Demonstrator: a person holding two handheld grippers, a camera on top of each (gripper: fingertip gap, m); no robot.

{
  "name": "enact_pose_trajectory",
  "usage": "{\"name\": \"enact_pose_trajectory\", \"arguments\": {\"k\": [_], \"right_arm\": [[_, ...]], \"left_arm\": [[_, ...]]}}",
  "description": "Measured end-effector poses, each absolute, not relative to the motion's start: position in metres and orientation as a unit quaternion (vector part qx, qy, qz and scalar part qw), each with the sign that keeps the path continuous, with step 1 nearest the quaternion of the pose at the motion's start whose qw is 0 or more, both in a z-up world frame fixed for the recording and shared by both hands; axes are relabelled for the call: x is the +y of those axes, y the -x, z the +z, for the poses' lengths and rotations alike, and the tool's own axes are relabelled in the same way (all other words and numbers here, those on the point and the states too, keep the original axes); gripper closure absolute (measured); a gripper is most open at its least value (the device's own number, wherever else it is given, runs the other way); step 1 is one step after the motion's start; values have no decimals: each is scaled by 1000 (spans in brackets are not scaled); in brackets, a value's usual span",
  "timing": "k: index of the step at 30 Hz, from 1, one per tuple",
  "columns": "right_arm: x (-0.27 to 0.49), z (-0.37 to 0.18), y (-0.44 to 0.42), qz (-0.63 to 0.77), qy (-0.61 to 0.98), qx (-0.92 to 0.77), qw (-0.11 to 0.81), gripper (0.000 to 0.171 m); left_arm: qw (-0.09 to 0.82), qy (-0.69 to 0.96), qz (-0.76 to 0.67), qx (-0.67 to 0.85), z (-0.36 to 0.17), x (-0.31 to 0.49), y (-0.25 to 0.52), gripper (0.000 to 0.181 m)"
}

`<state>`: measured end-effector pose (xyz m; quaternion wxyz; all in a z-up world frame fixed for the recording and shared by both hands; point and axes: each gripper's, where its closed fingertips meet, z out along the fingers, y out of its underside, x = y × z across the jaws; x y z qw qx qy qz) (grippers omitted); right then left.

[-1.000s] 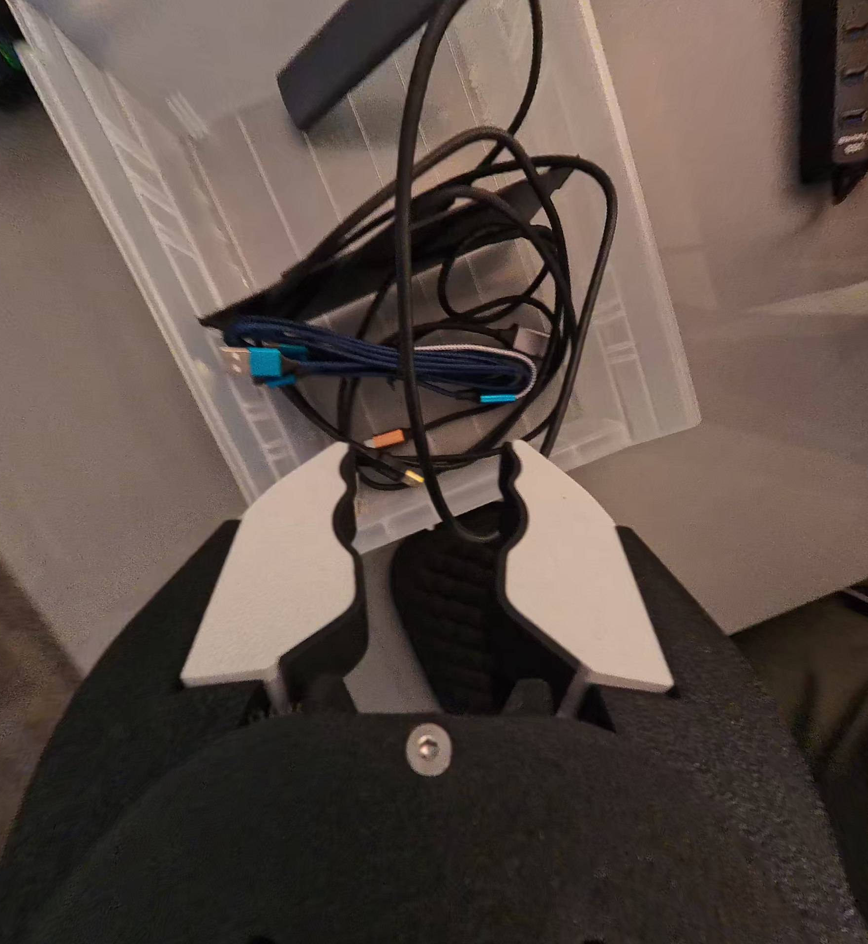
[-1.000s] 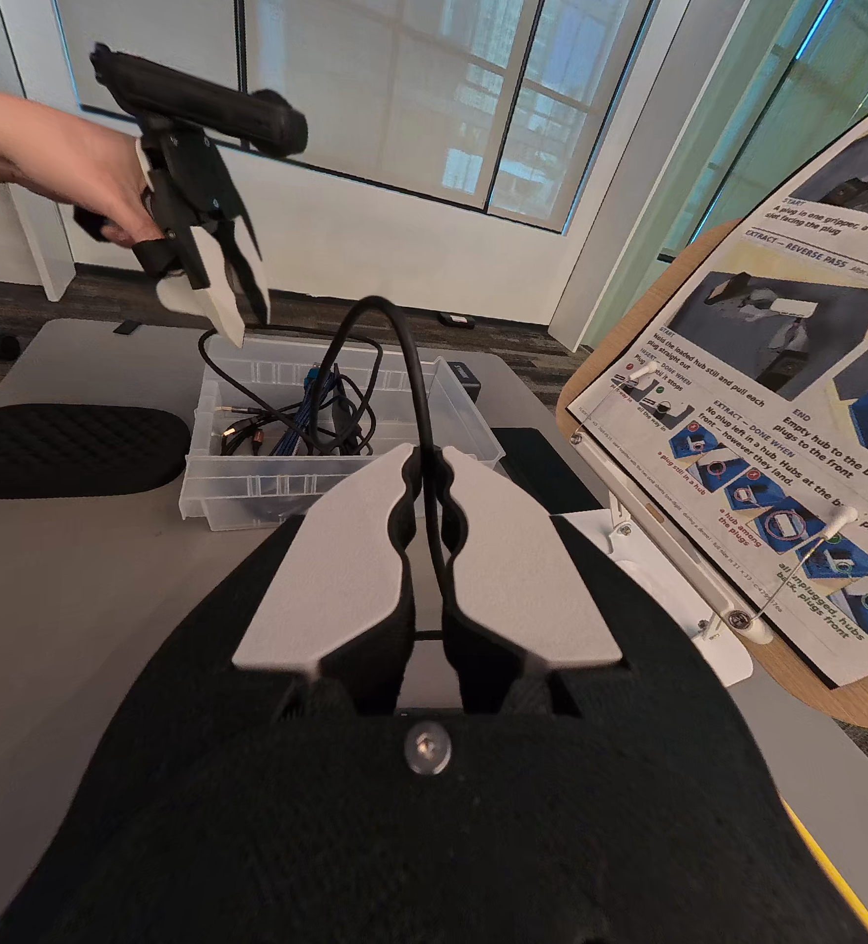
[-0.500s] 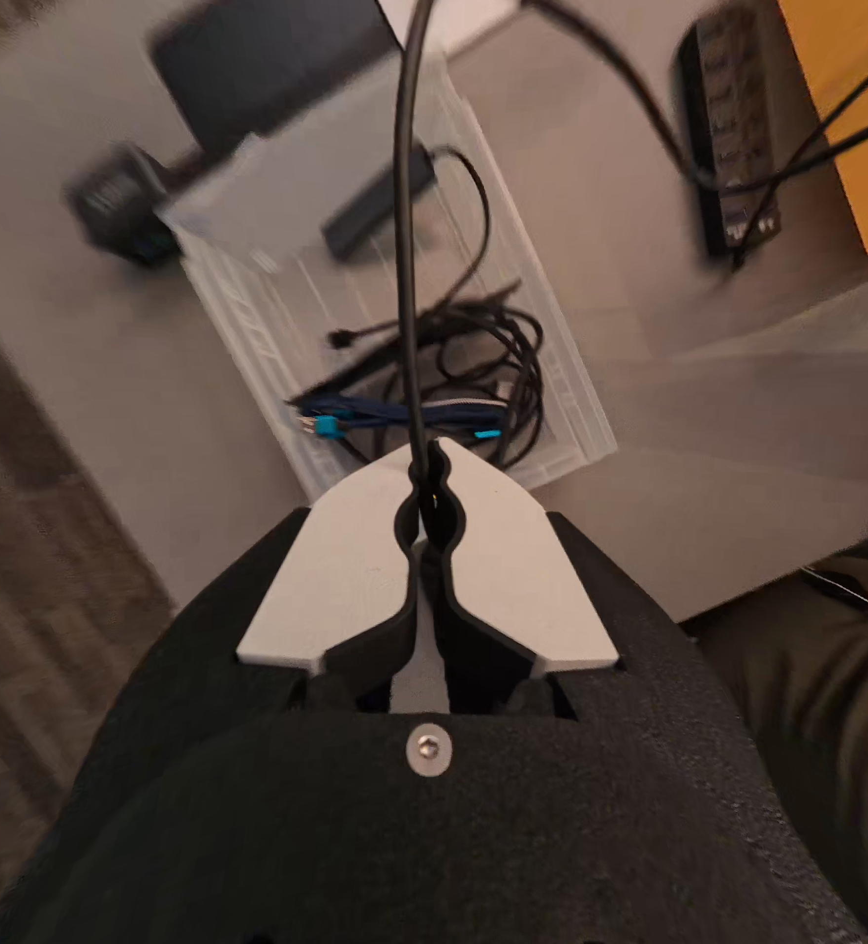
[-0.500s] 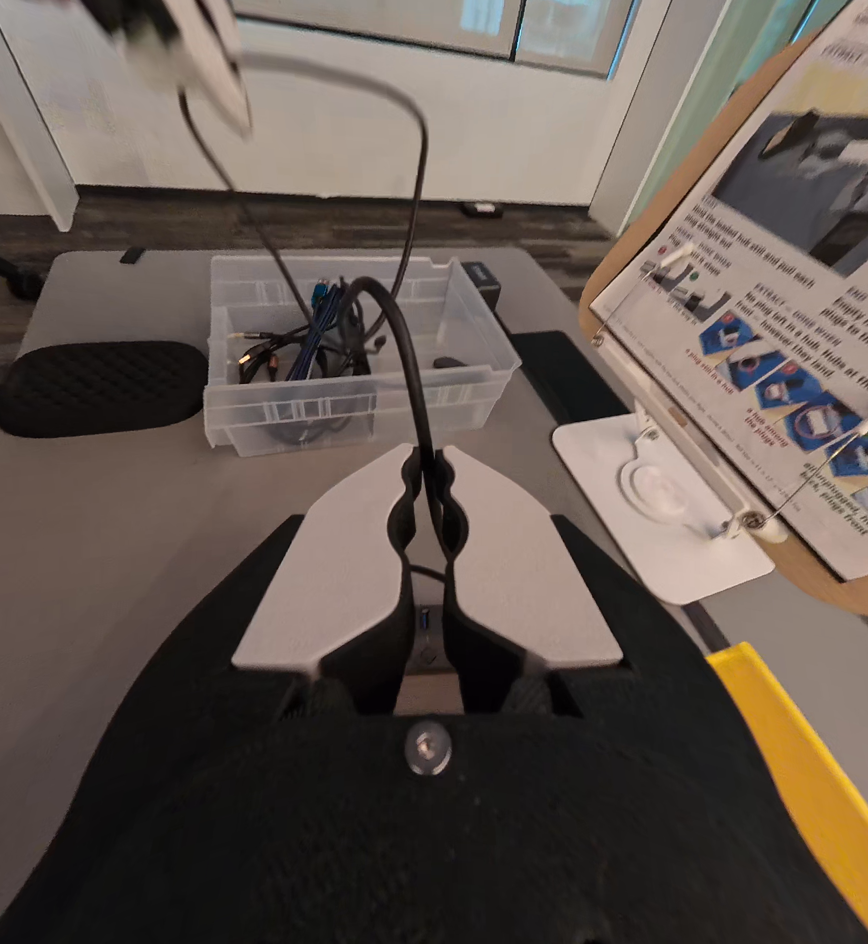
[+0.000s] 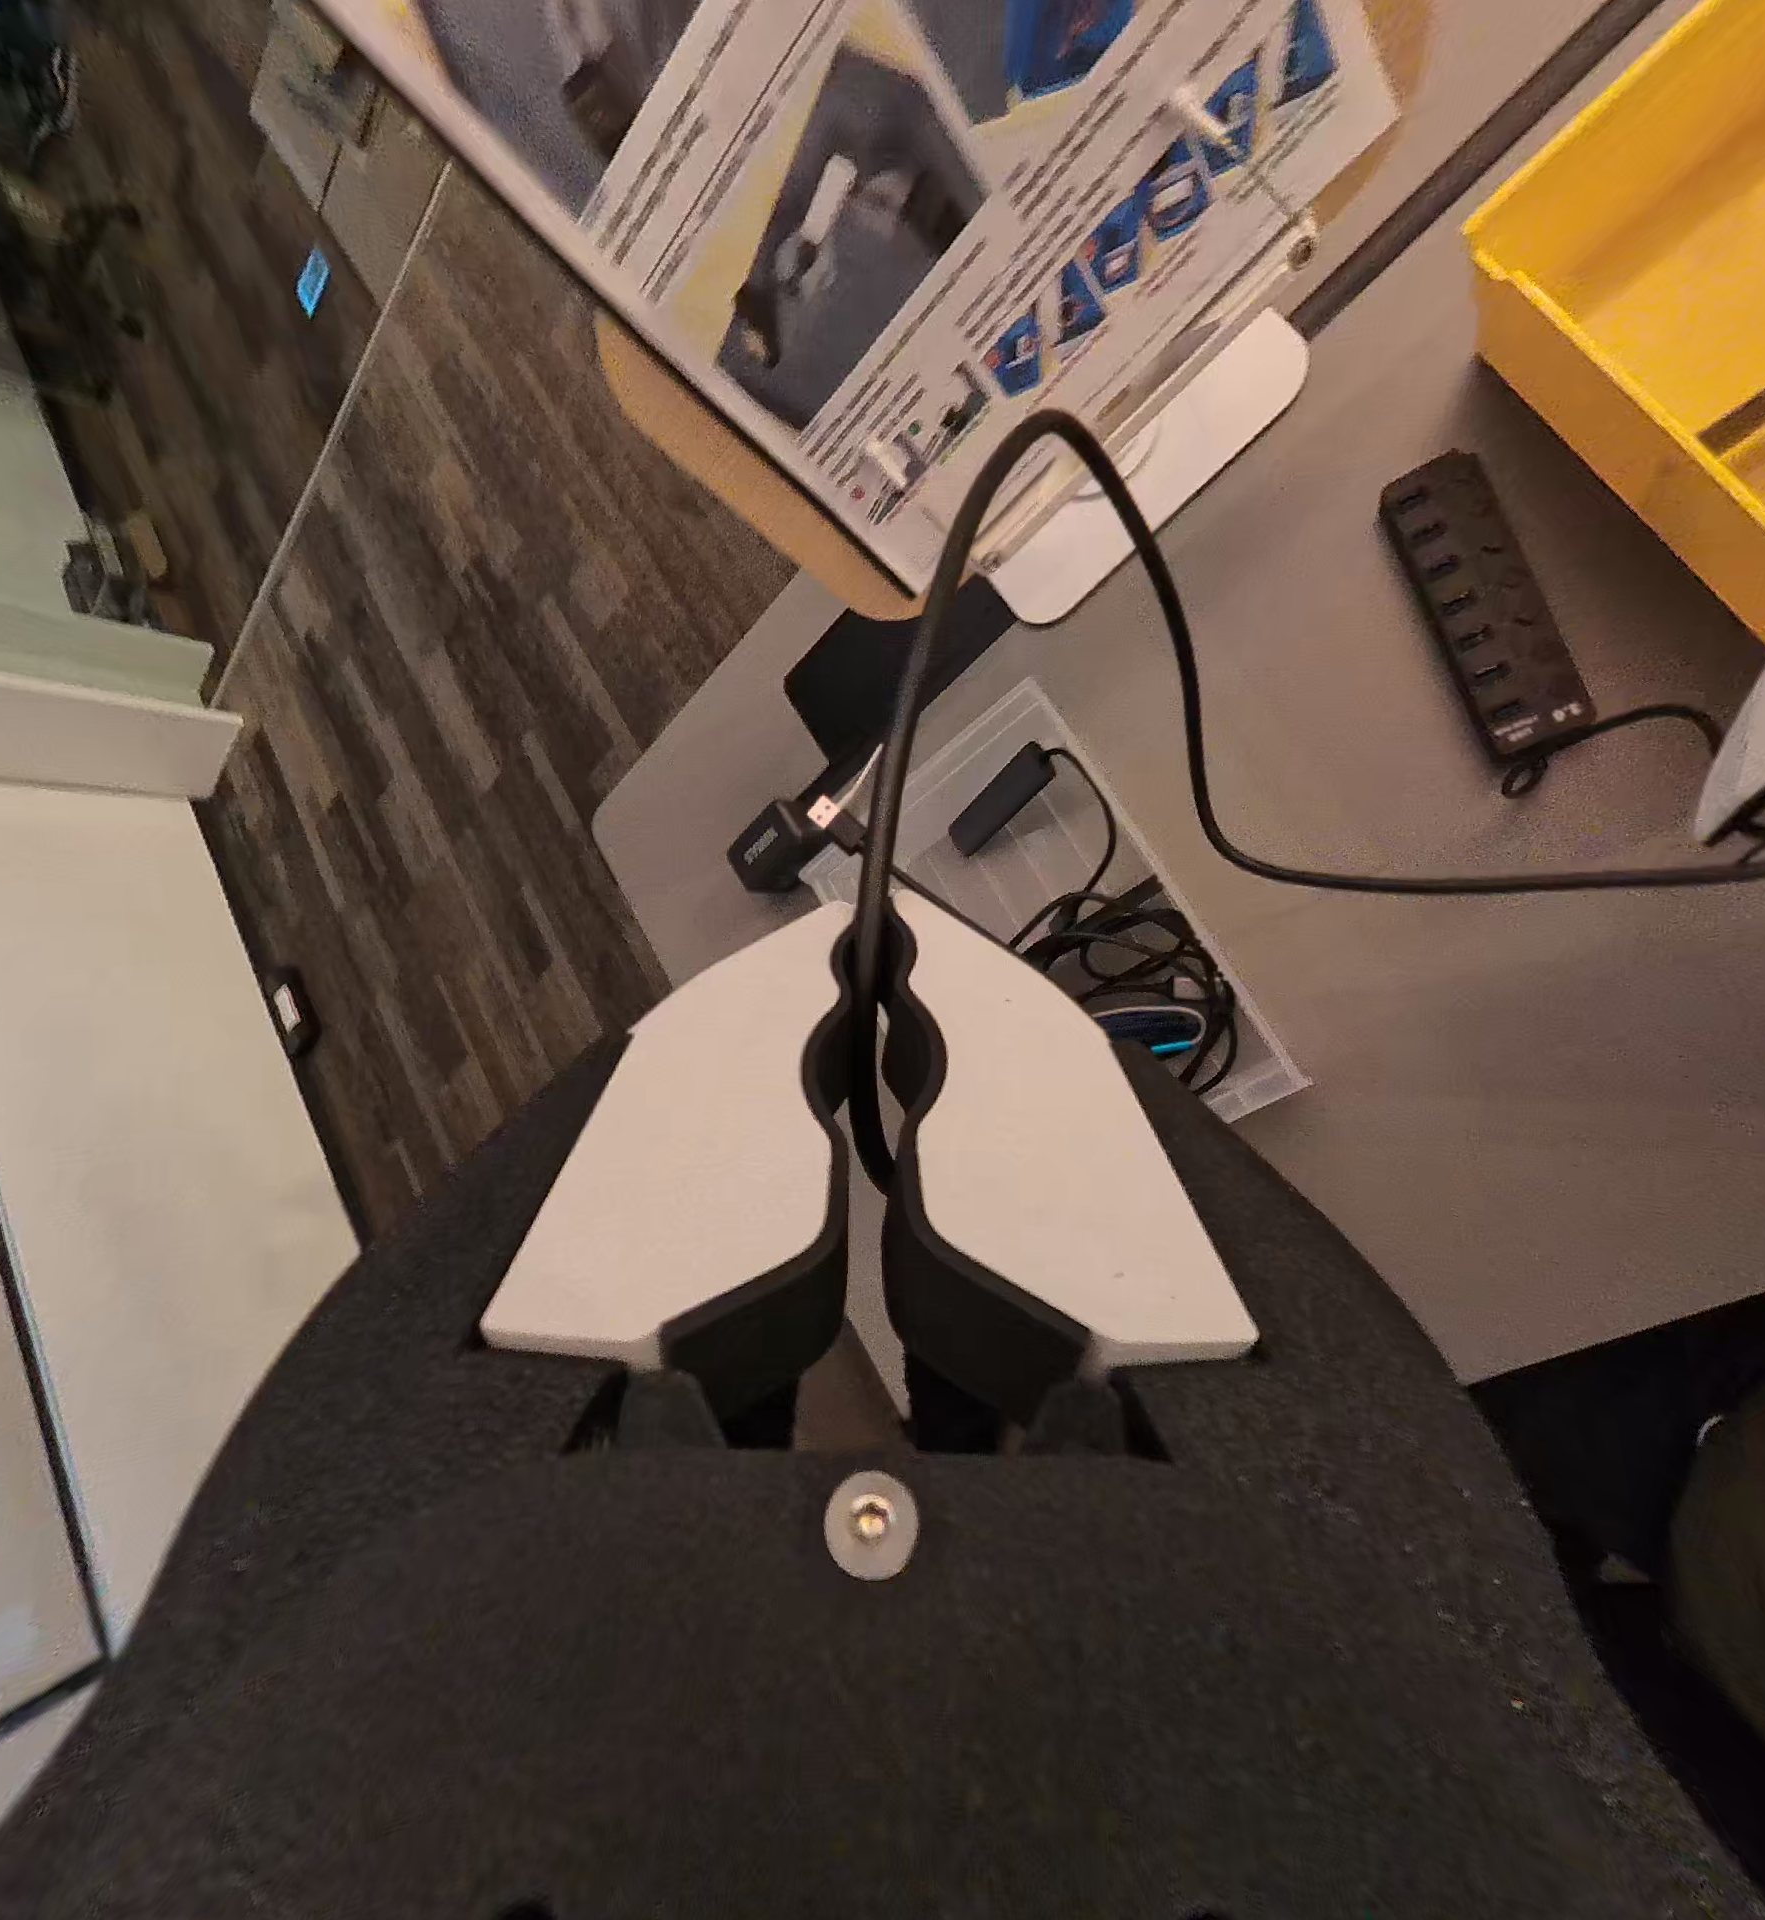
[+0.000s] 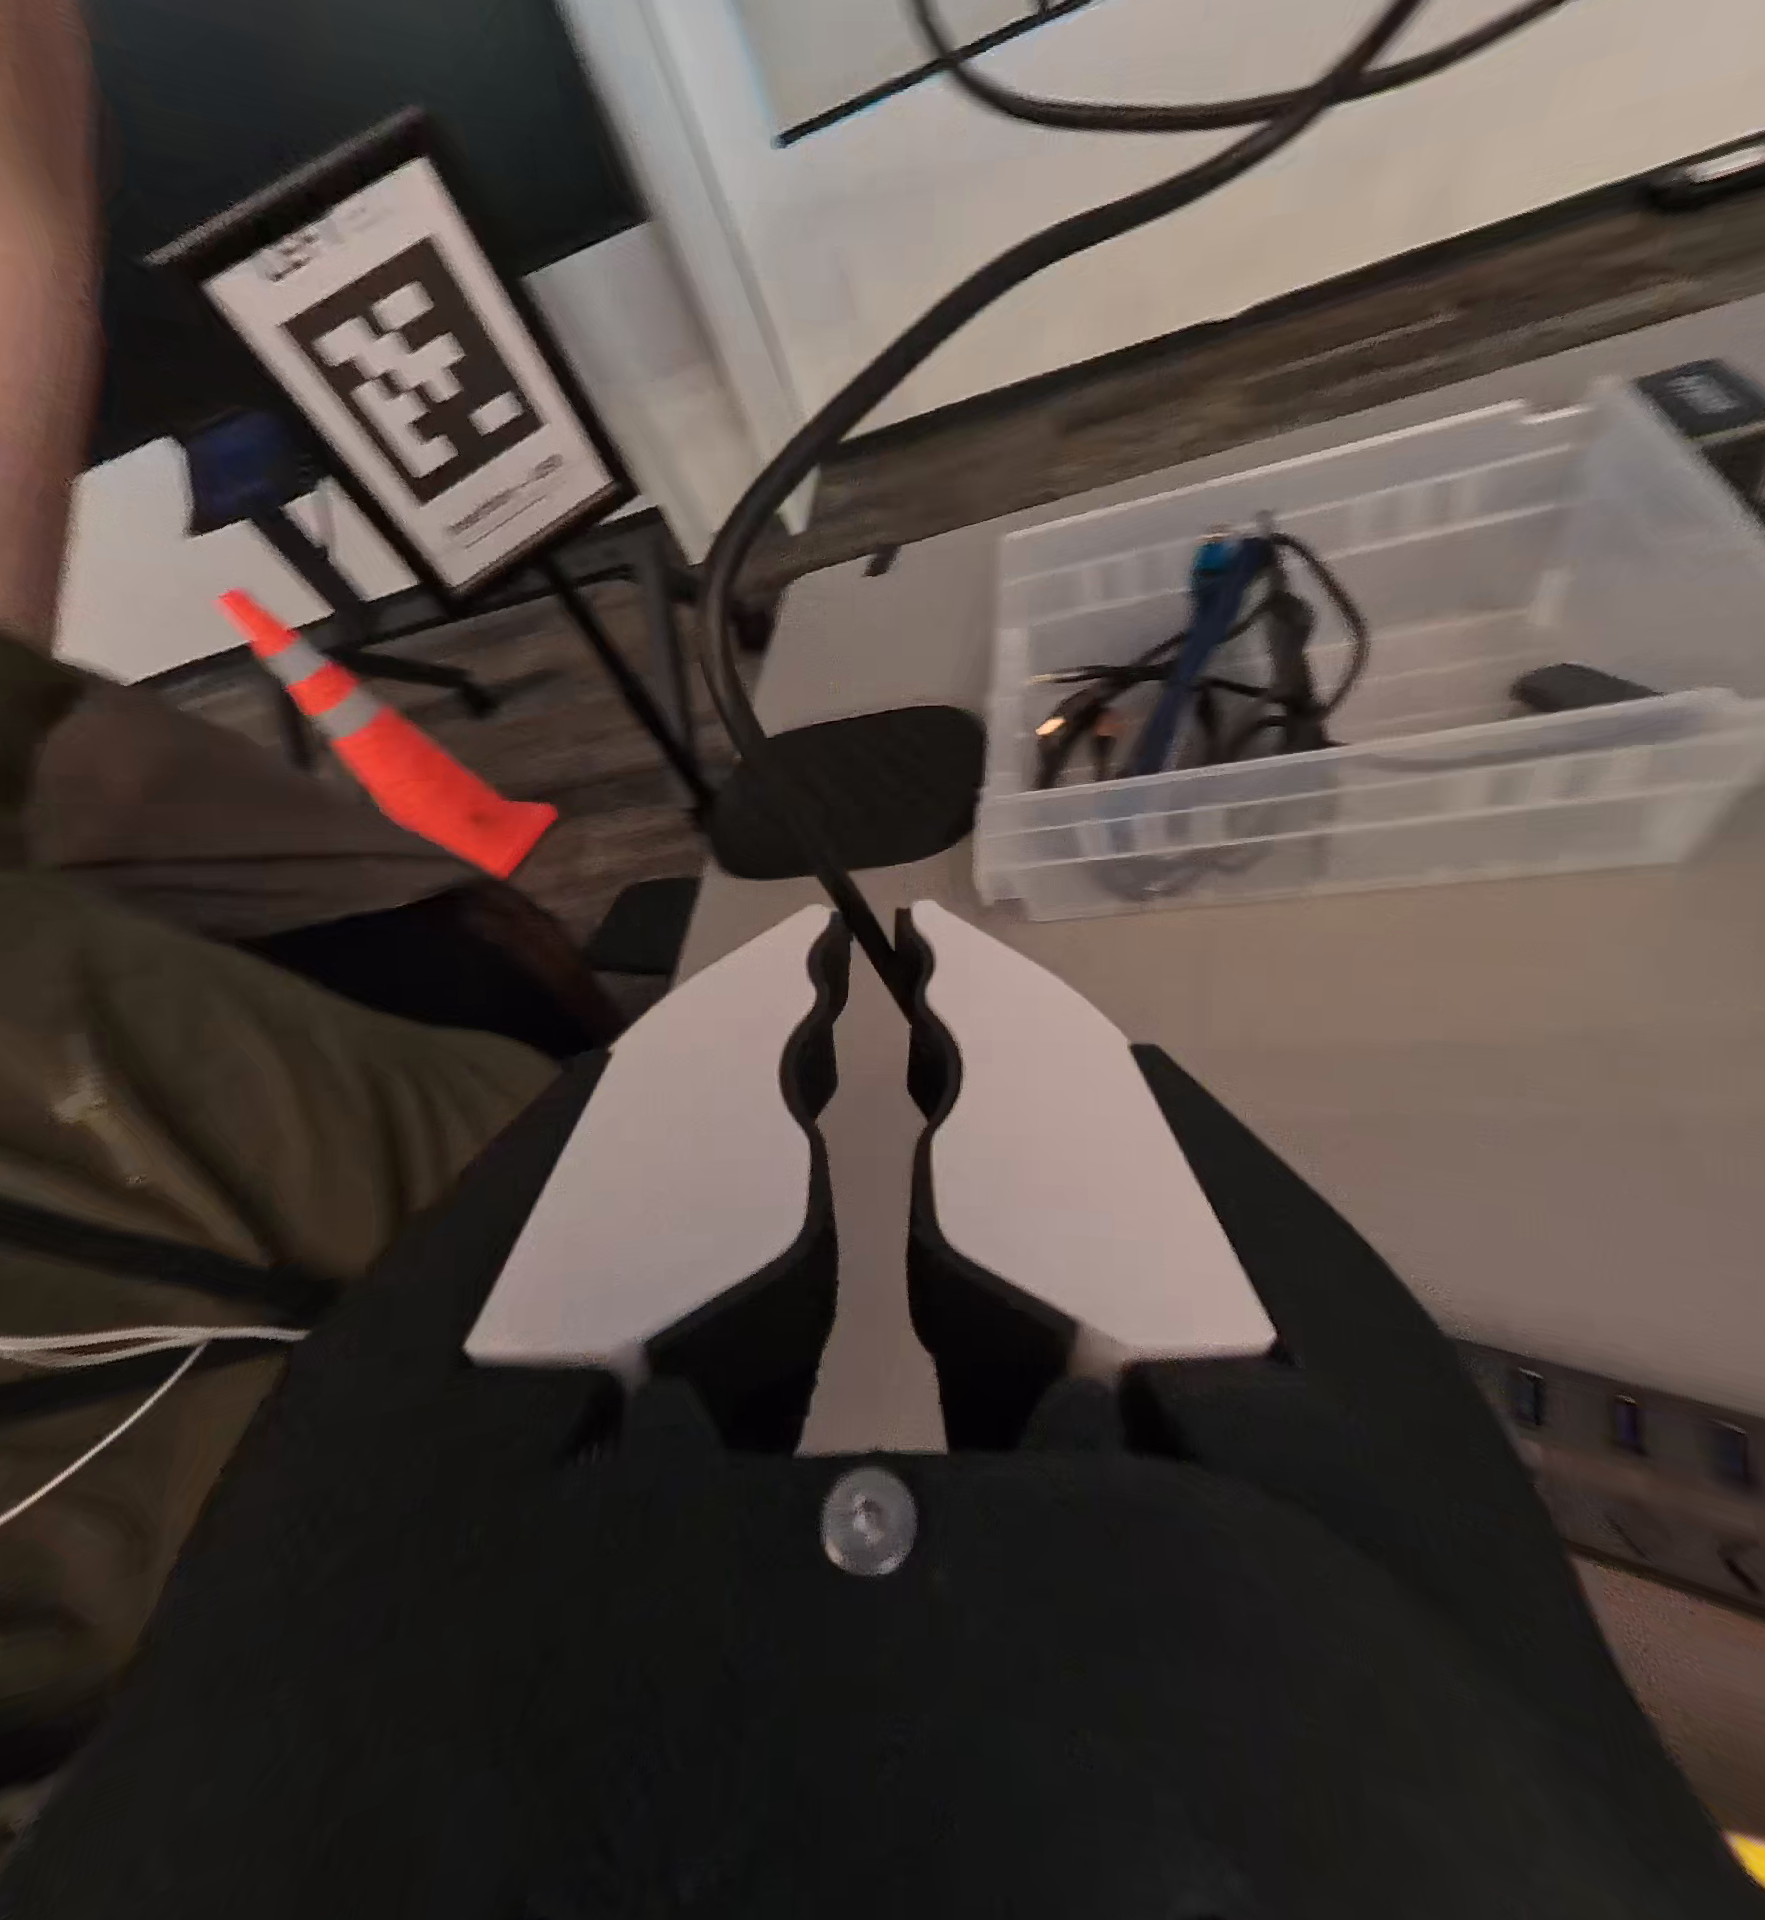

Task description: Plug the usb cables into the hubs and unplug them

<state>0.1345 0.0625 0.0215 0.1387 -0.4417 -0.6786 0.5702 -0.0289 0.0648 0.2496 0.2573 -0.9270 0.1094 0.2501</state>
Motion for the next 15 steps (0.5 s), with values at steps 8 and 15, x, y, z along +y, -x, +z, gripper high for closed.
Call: {"name": "enact_pose_trajectory", "arguments": {"k": [8,15], "right_arm": [[48,31,-163,589,409,-691,87,164],[62,-18,-157,511,466,-721,49,161]], "left_arm": [[225,935,216,167,178,108,-5,181],[165,944,203,199,83,137,4,181]]}}
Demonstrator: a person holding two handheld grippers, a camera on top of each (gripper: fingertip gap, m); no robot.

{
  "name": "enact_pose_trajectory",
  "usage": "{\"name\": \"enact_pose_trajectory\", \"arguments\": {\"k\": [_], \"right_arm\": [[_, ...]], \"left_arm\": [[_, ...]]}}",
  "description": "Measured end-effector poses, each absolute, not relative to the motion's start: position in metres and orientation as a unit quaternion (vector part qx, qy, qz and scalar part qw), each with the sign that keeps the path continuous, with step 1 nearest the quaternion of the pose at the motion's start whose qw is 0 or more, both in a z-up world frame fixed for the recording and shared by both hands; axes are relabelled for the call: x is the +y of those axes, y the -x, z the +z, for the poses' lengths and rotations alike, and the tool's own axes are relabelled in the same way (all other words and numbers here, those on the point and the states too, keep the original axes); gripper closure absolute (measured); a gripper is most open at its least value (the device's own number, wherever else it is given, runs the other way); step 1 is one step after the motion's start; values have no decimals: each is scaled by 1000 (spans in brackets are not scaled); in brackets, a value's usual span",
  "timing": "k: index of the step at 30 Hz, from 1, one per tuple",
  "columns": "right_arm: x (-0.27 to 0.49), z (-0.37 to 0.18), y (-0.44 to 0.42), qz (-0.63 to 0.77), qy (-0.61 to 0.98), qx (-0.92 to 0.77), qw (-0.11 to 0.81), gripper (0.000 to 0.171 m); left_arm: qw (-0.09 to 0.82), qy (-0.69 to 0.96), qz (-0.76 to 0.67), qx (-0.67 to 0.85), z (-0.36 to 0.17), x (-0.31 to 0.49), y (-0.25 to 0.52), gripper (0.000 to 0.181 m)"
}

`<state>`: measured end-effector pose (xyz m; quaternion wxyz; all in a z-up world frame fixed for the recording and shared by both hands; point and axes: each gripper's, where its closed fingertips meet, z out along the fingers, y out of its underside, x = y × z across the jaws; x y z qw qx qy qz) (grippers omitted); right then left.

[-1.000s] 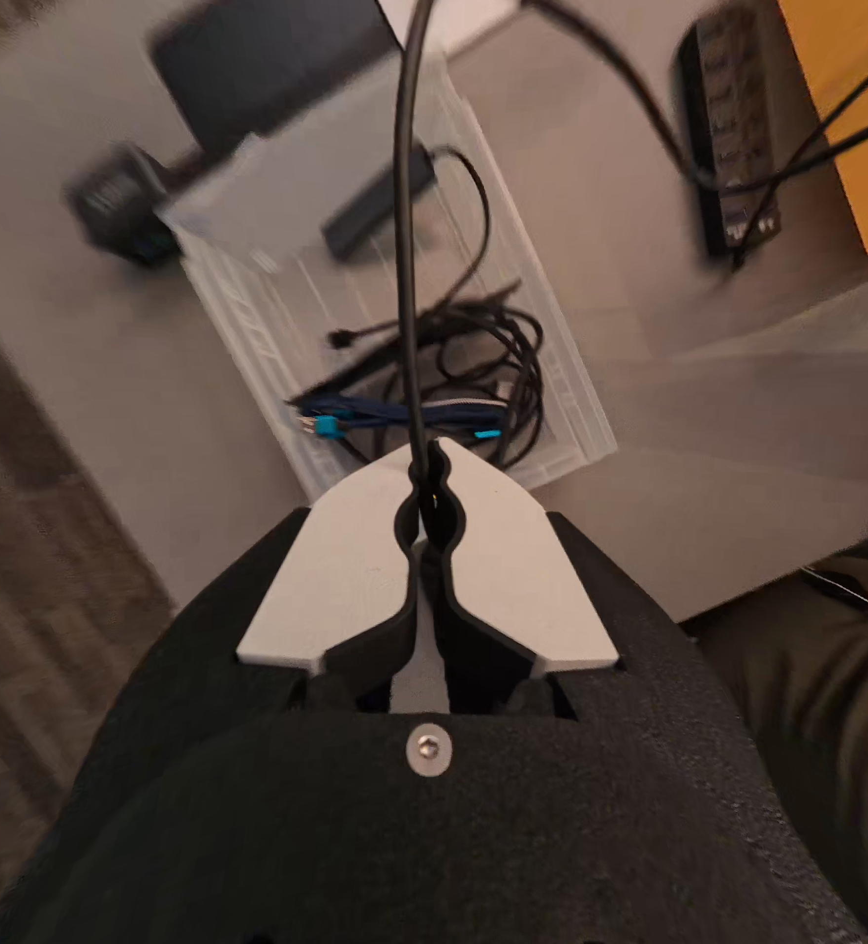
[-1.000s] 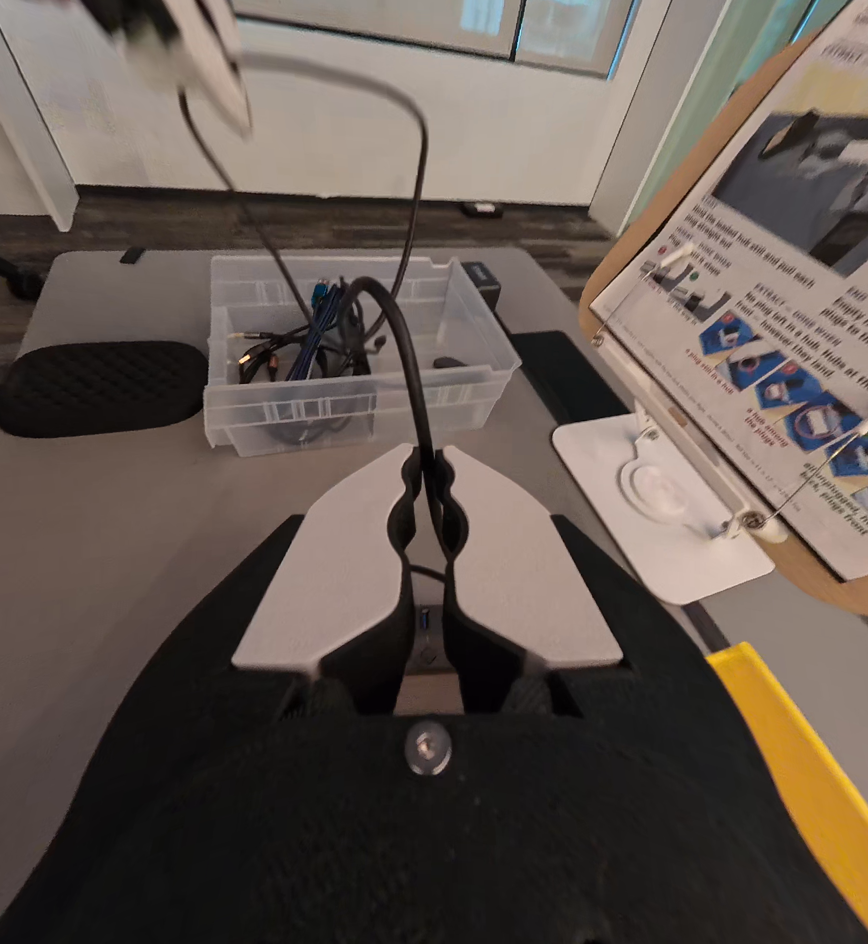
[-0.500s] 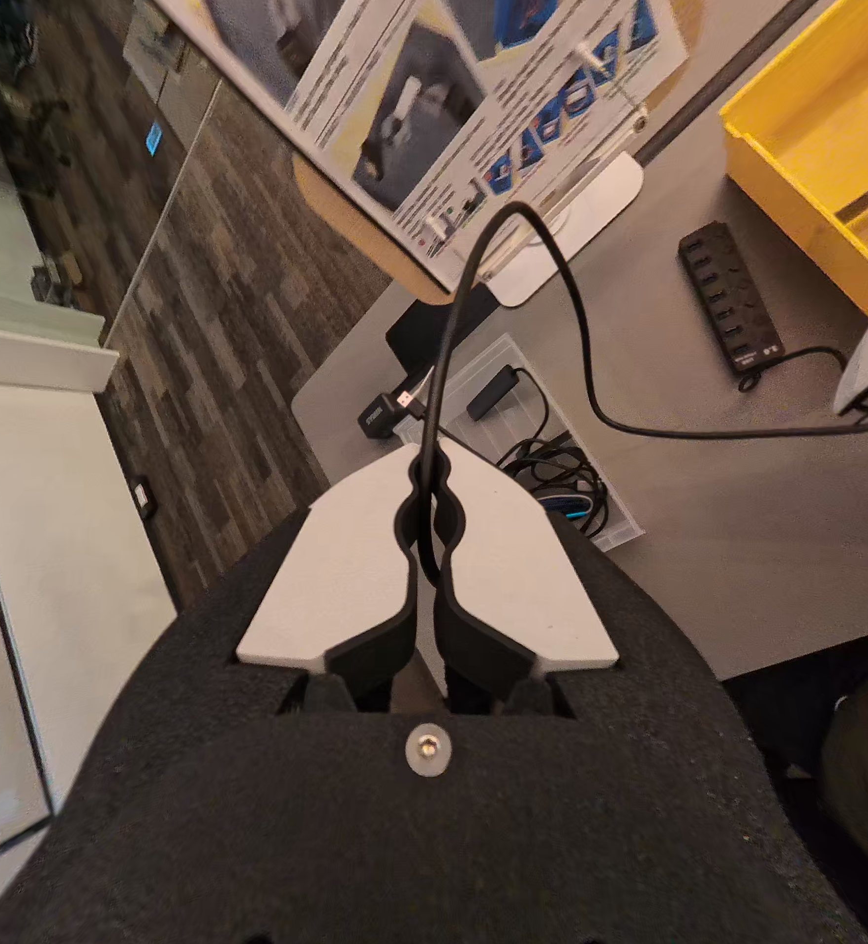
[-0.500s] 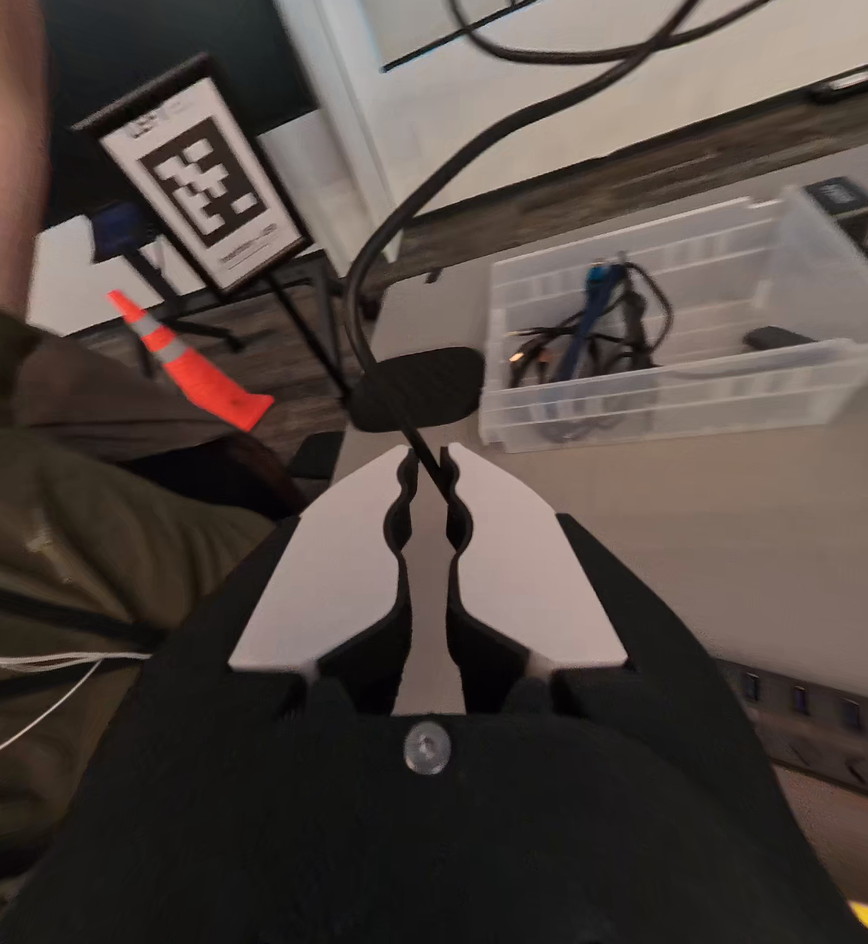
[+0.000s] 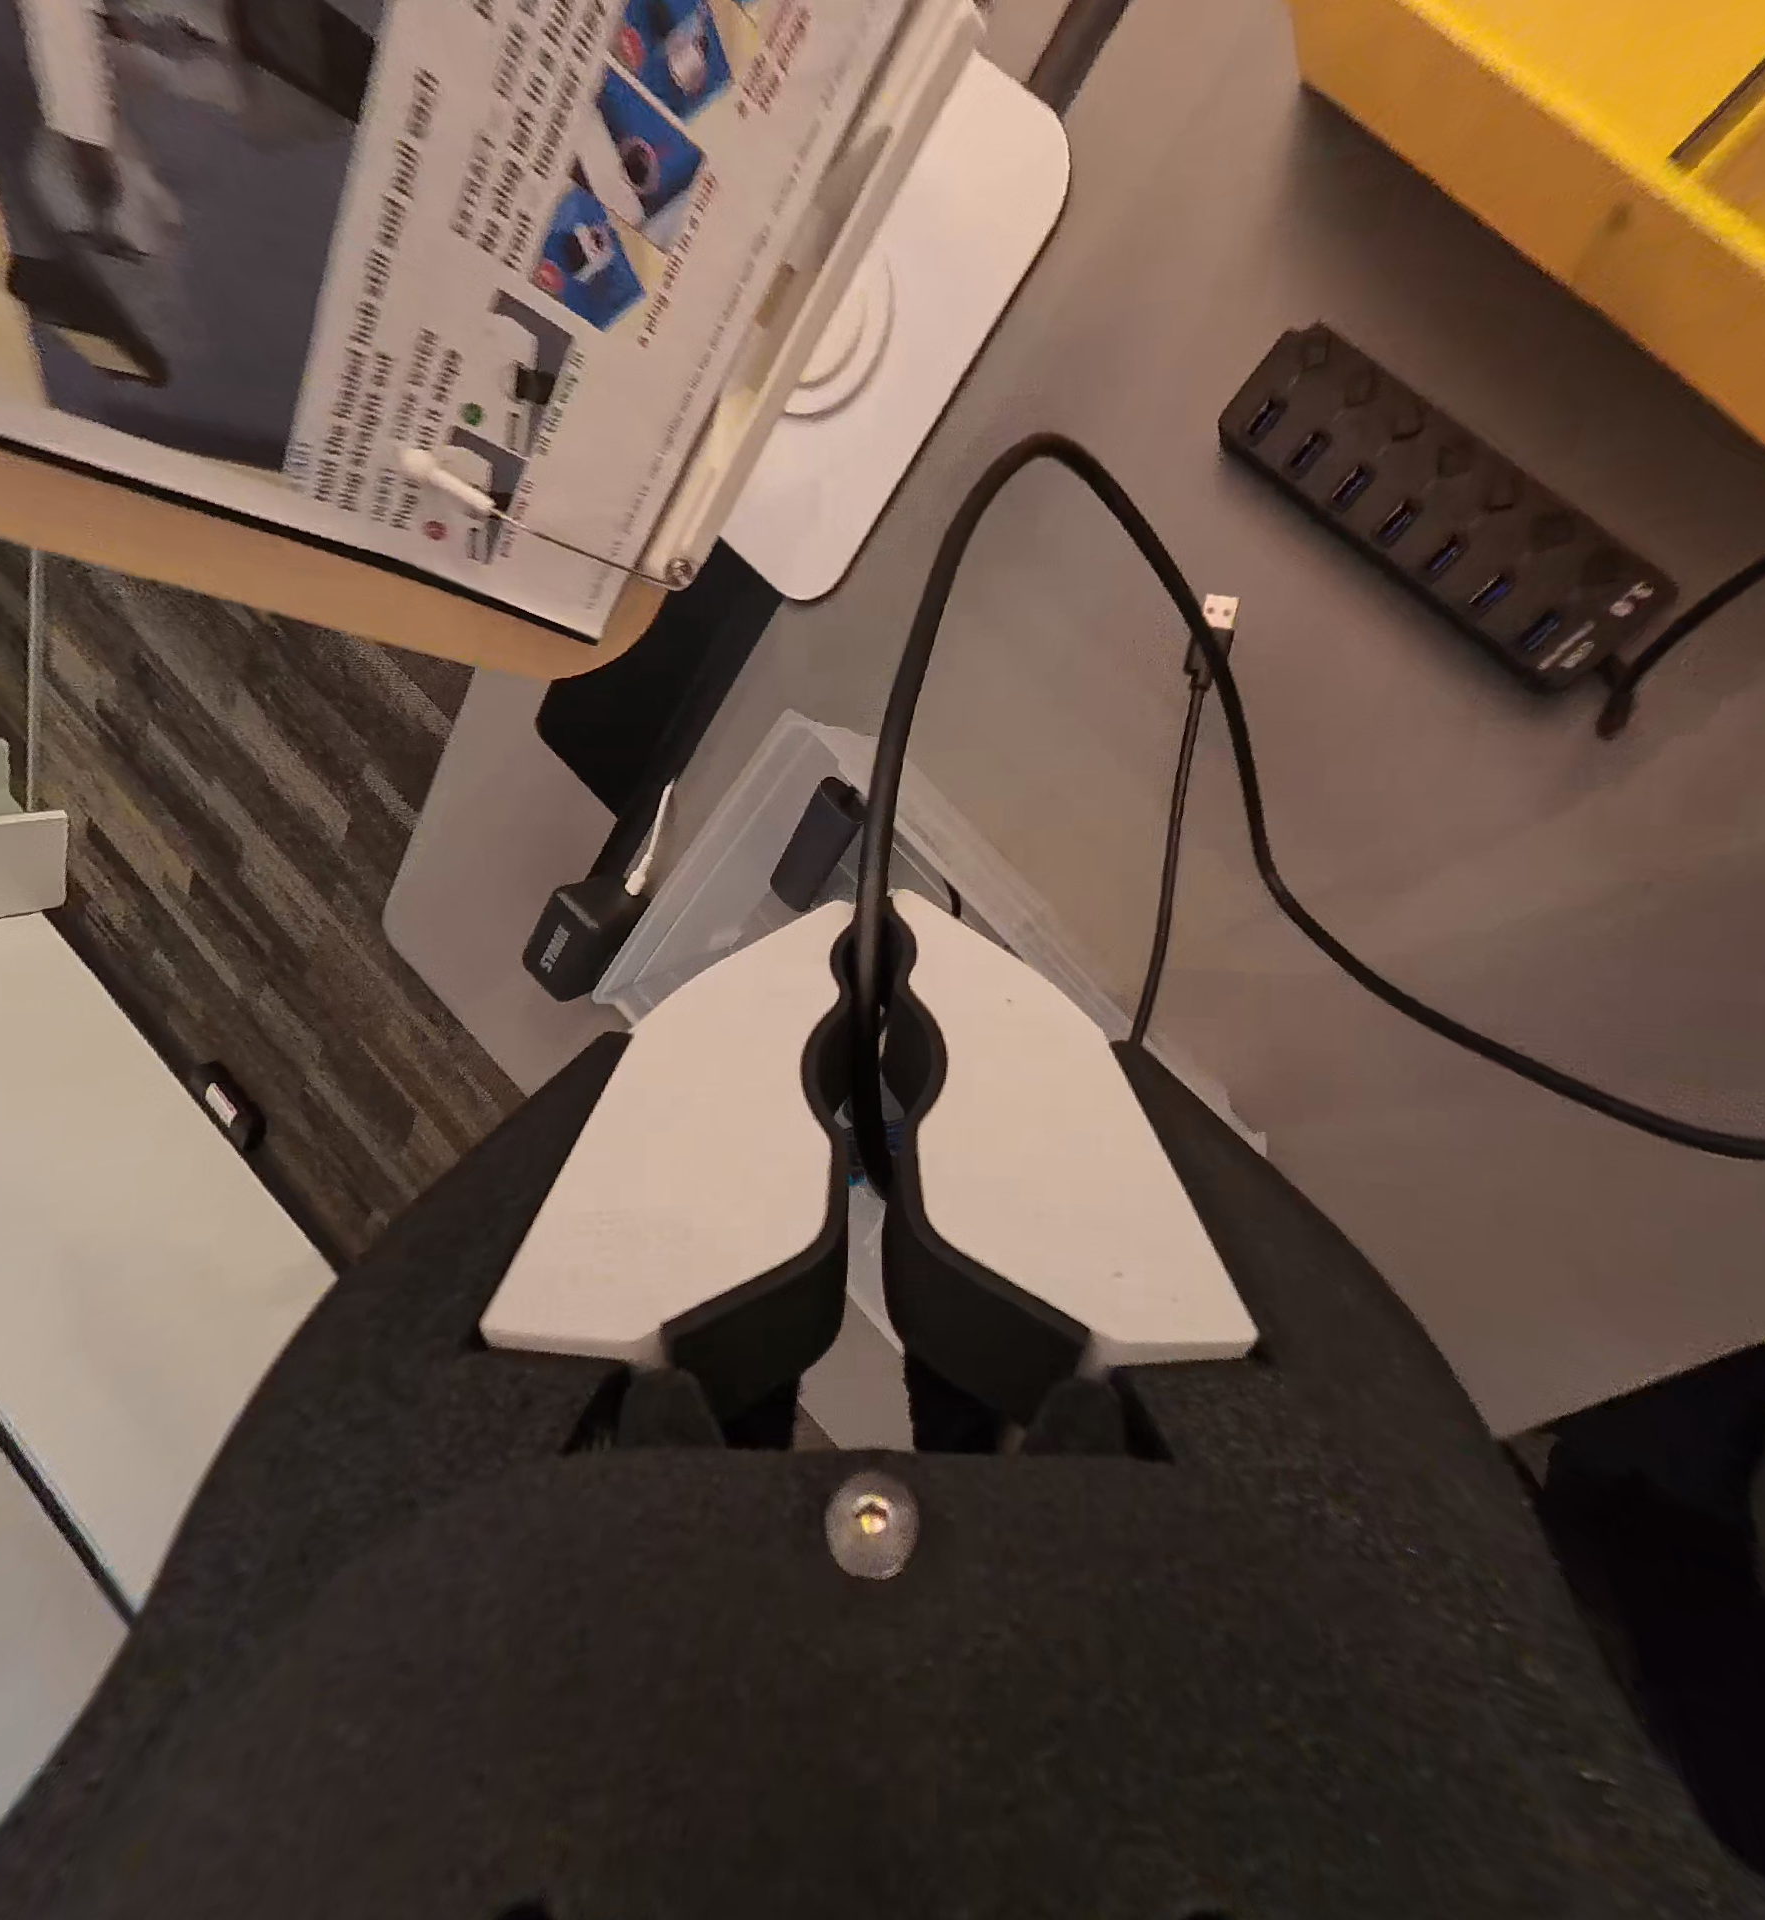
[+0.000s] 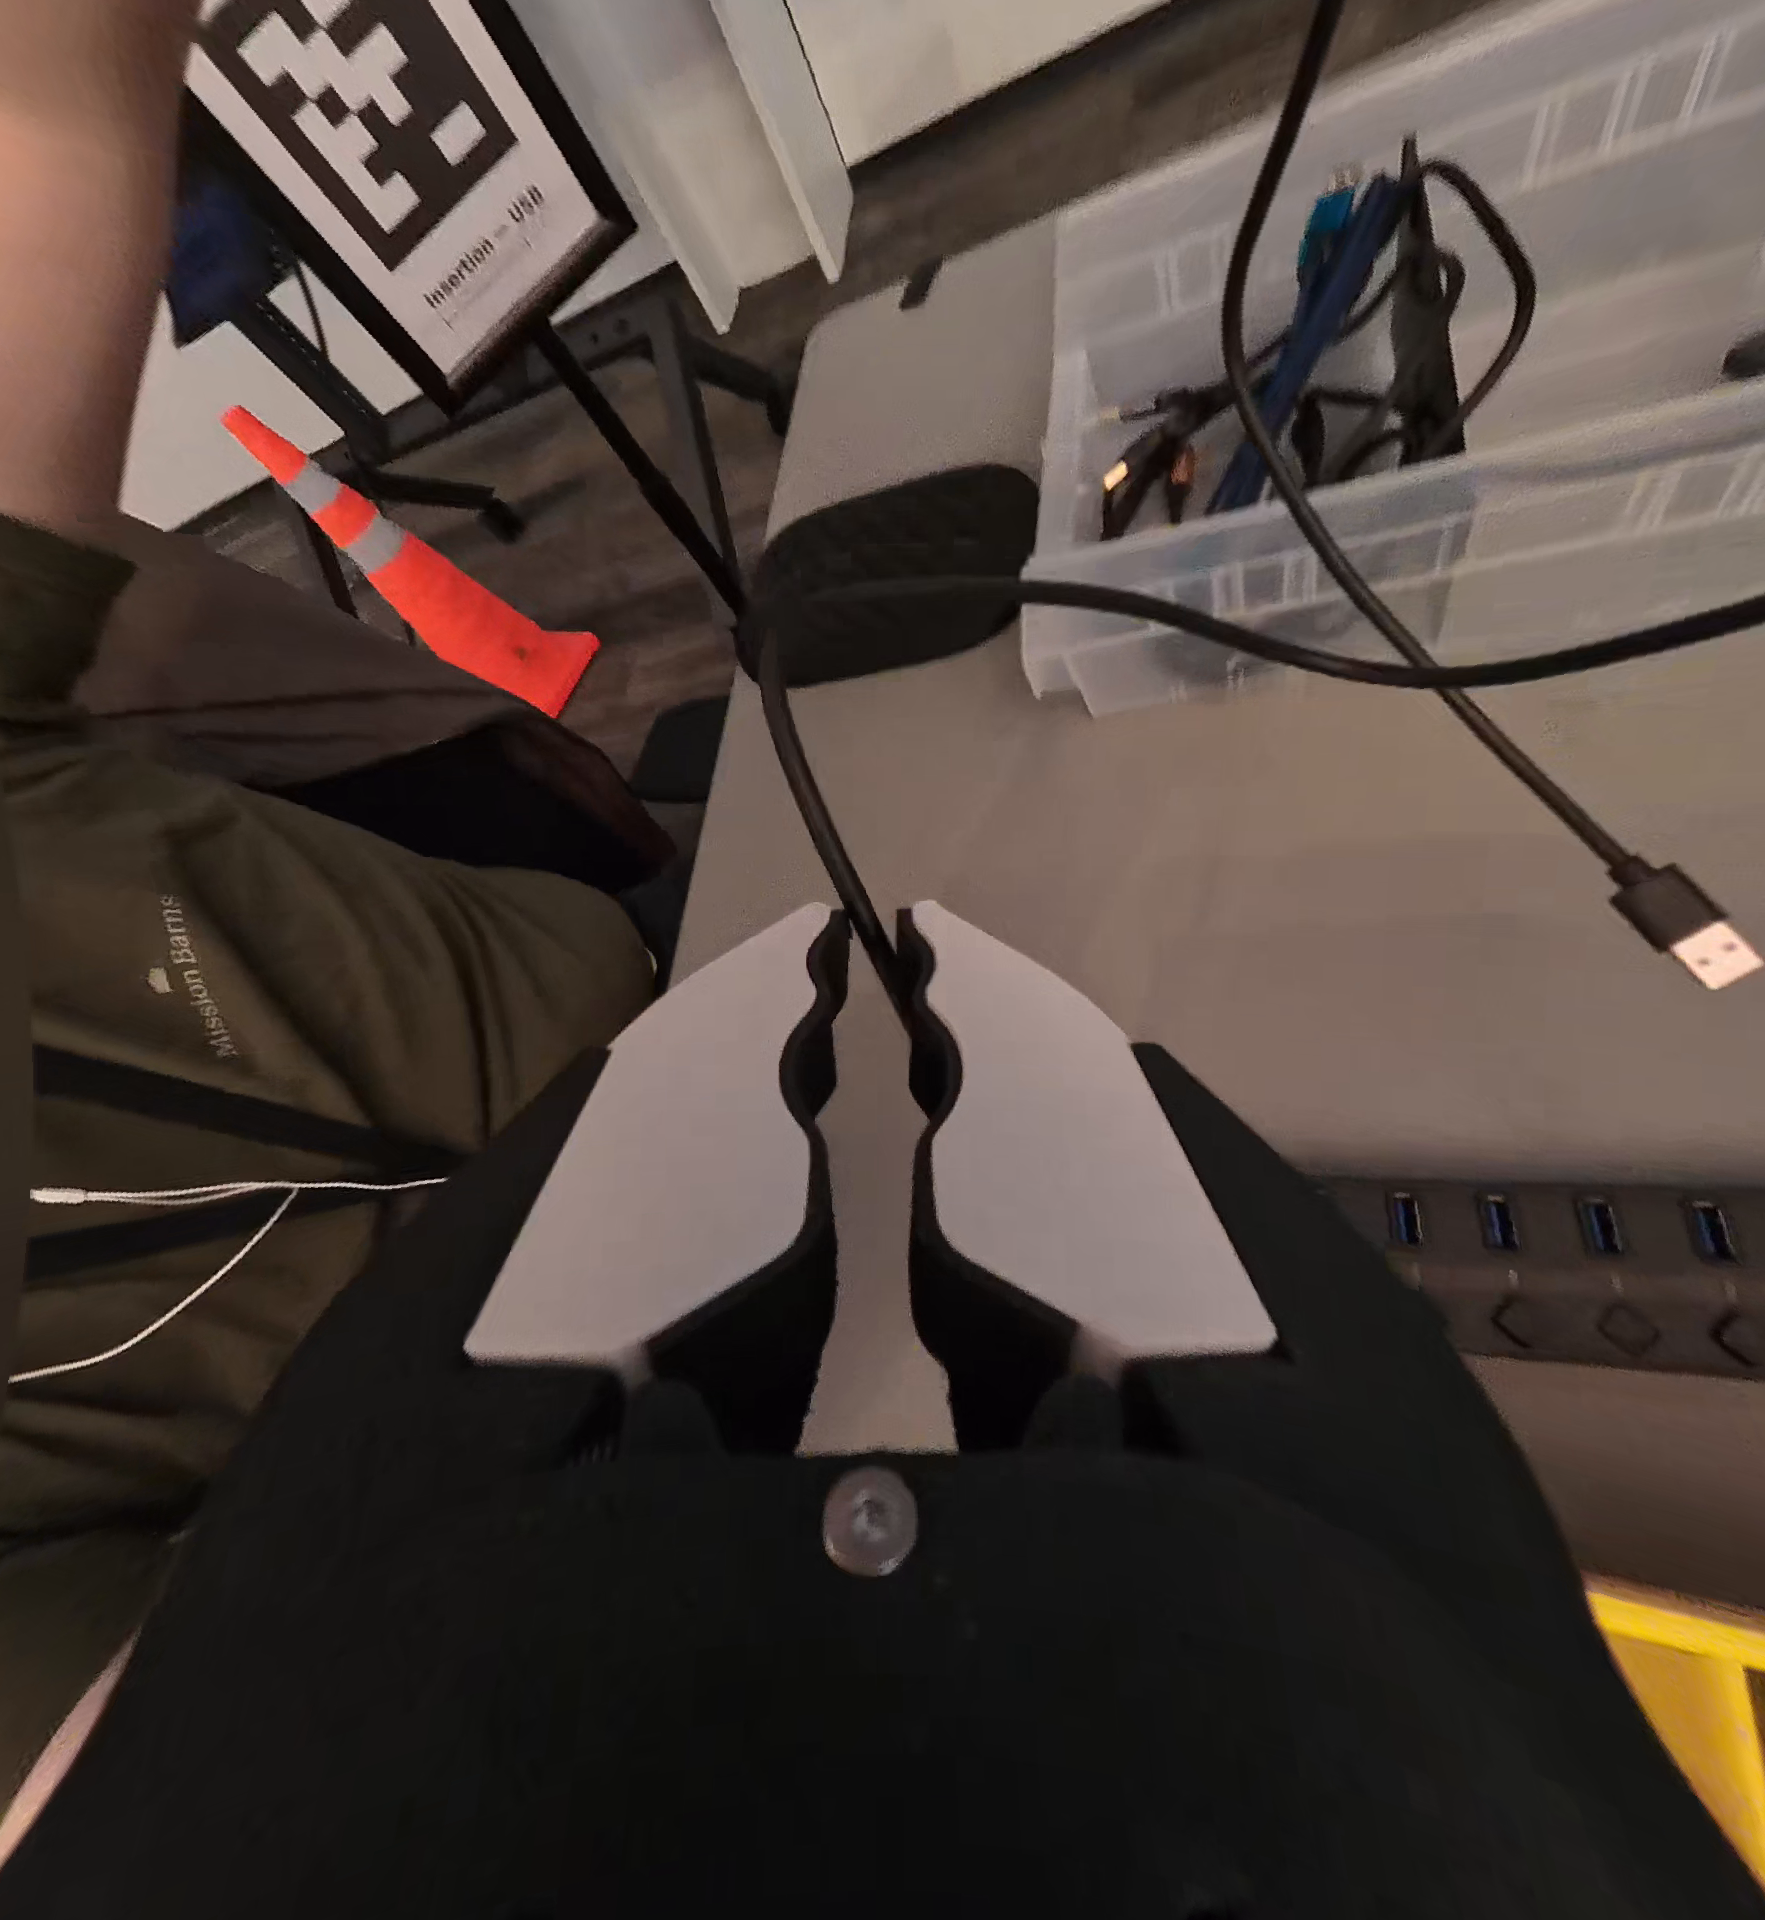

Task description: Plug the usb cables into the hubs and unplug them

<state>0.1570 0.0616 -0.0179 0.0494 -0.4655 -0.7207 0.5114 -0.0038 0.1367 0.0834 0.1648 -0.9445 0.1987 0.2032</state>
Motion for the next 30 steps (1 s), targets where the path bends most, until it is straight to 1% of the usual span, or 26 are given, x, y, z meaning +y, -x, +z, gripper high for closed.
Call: {"name": "enact_pose_trajectory", "arguments": {"k": [4,8,11,13,15,19,23,25,27,30], "right_arm": [[75,-44,-154,477,509,-717,4,154],[76,-41,-164,500,487,-716,-11,147],[65,-52,-179,484,455,-746,-51,147],[60,-61,-185,461,446,-764,-71,147],[58,-61,-189,456,442,-767,-87,150],[64,-52,-193,463,441,-766,-64,151],[80,-47,-194,463,461,-756,-28,151],[87,-44,-195,466,471,-749,-17,151],[93,-43,-198,465,478,-745,-7,151],[100,-40,-199,472,484,-737,3,151]], "left_arm": [[124,935,241,229,37,149,21,181],[84,931,247,256,-2,158,25,181],[61,922,259,280,-25,168,27,181],[41,929,239,281,-45,170,21,181],[19,928,234,288,-64,170,19,181],[-18,921,233,311,-99,165,17,181],[-11,924,230,306,-117,172,18,180],[-3,927,228,297,-122,177,18,176],[-6,928,235,290,-128,179,21,168],[-28,932,238,272,-138,178,27,148]]}}
